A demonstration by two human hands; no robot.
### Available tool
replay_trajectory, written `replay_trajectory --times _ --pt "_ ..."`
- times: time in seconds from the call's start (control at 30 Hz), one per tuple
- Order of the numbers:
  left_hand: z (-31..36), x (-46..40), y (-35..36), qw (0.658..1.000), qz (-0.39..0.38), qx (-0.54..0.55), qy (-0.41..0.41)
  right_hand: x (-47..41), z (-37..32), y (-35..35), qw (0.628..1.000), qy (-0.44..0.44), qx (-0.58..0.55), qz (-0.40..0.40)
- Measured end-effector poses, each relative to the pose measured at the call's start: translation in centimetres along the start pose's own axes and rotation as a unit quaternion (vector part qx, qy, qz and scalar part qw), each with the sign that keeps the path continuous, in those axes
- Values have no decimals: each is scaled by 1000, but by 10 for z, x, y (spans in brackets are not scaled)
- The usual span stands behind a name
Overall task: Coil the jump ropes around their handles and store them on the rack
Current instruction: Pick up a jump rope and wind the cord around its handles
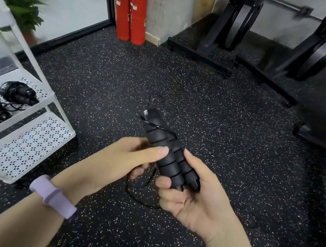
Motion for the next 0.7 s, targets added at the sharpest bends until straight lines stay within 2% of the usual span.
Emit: replay_trajectory --times 0.1,0.2,0.3,0.4,0.47,0.53,0.63,0.7 --pt "4 3 1 997 -23 -57 37 5 0 7 996 29 -76 -47" --pt "-2 3 -2 997 -10 -69 23 8 -2 19 989 33 -102 -100" --pt "-5 0 -7 994 28 -102 11 7 3 20 990 36 -79 -107" --pt "-11 -2 -6 997 40 -60 -17 5 5 17 991 42 -80 -98" --pt "-18 -3 -3 997 47 -26 -47 2 3 8 997 30 -37 -57" --pt "-28 -2 -7 993 70 -37 -90 -1 0 -6 999 5 46 18" --pt "-34 -1 -9 987 83 -63 -120 -1 -8 -23 985 -48 126 110" --pt "-35 0 -10 985 97 -23 -138 -1 -14 -27 976 -76 151 139"
Point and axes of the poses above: each hand's wrist, its own x-axis away from the middle knuckle, its own y-axis out of the palm, z = x × y, the point moved 10 cm from there along -x, towards the middle knuckle, and after that the axes turned 2 degrees about z, right-handed, at the moved point
